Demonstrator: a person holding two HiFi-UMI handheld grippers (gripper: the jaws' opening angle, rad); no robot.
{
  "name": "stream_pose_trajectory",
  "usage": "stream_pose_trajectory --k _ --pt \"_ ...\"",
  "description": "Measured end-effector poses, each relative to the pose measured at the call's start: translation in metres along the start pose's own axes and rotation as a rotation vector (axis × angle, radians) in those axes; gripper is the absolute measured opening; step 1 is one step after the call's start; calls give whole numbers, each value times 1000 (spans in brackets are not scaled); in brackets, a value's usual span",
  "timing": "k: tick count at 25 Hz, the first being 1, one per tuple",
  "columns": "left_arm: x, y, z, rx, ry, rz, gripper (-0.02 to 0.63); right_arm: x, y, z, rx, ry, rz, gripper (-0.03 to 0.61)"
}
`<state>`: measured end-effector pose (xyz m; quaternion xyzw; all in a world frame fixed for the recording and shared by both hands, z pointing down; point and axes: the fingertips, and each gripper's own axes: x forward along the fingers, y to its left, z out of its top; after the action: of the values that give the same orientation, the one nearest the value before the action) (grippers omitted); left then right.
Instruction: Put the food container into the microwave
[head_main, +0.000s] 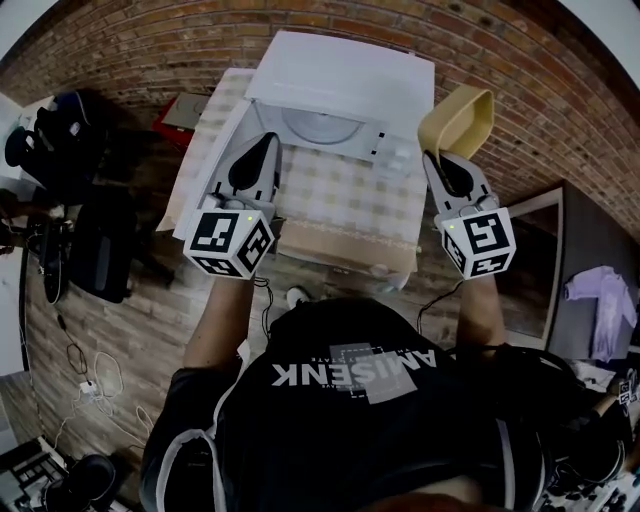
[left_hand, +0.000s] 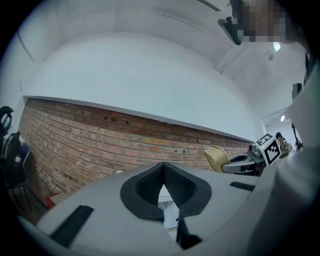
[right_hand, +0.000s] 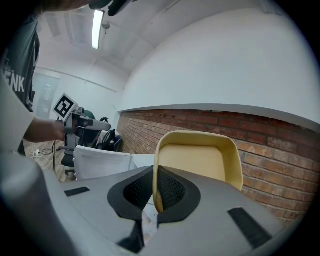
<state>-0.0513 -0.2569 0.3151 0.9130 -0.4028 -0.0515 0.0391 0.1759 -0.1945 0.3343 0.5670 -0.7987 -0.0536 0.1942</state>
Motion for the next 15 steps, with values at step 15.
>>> stream_pose_trajectory --k 15 --pt "14 54 -20 -41 51 -100 11 53 56 1 -1 64 -13 43"
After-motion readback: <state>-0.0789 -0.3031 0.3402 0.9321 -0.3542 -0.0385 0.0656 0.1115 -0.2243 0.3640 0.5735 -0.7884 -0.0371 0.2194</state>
